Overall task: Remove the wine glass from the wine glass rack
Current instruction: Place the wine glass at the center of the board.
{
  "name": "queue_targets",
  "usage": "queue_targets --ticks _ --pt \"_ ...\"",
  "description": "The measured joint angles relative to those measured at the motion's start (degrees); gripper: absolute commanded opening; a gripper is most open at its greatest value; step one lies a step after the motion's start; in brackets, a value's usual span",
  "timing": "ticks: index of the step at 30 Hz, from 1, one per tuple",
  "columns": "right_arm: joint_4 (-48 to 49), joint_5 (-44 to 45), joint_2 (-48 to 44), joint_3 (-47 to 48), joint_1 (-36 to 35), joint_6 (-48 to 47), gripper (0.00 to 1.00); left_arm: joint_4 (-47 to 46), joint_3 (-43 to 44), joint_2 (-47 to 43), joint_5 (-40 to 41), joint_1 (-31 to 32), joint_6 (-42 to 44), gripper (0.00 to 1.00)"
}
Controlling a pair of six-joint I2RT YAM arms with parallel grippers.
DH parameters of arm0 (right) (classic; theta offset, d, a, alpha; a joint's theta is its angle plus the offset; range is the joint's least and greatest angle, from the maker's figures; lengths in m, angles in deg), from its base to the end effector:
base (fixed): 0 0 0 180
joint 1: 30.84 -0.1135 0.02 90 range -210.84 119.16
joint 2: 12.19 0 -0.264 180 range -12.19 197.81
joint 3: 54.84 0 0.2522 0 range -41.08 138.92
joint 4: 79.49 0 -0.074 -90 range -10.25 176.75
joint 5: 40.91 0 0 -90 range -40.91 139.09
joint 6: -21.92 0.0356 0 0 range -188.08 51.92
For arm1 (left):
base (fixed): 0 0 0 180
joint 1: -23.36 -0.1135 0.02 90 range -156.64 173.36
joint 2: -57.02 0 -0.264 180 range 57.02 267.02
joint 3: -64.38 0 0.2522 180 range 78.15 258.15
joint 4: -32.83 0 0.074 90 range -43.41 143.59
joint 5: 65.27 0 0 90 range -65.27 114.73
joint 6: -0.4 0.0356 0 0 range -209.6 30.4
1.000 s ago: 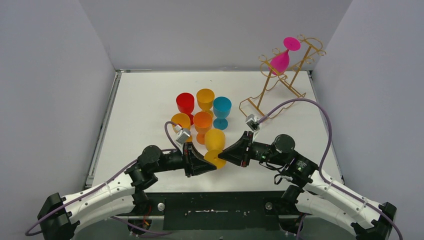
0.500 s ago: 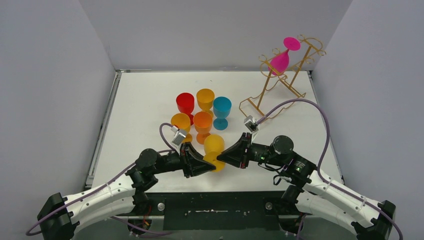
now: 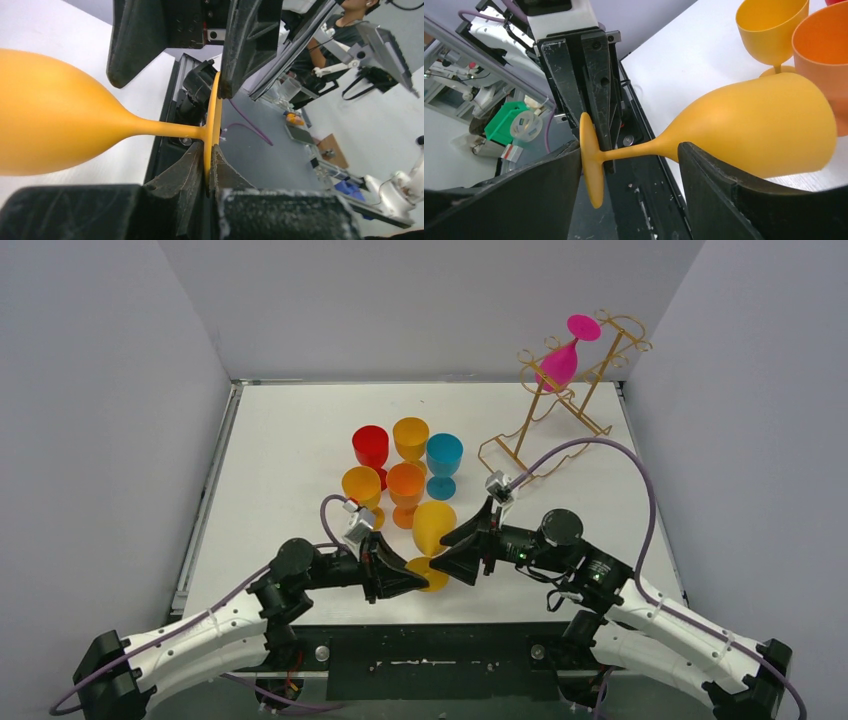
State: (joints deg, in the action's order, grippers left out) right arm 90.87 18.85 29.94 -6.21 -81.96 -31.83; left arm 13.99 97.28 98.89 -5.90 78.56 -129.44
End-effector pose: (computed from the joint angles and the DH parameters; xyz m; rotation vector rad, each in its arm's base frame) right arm 0.0986 0.1509 0.3134 -0.6959 1.7414 1.5429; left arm 0.0853 -0.1546 0.2683 0.7258 1.5069 -1.6888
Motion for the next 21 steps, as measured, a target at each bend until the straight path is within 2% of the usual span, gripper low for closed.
queue_targets --ticks 5,9,12,17,21 --pt "-10.84 4.24 1.31 9.14 0.17 -4.31 0.81 1.16 -1.16 -3.69 -0.52 0.00 7.06 0.00" --pt "-13.51 7.19 3.06 15.76 3.23 -6.12 0.82 2.01 -2.86 -6.56 0.04 0.20 11.02 0.00" --pt "-14.19 6.19 4.26 16.68 7.65 -6.21 0.82 2.71 -3.45 -7.13 0.33 0.20 12.50 0.00" --pt "-11.67 -4.37 8.26 15.37 21.31 -2.43 0.83 3.02 -4.70 -8.22 -1.14 0.20 14.49 0.00" --pt "-8.00 -13.33 10.03 11.69 25.62 0.81 0.82 -1.55 -8.33 -9.38 -6.78 0.22 16.76 0.00"
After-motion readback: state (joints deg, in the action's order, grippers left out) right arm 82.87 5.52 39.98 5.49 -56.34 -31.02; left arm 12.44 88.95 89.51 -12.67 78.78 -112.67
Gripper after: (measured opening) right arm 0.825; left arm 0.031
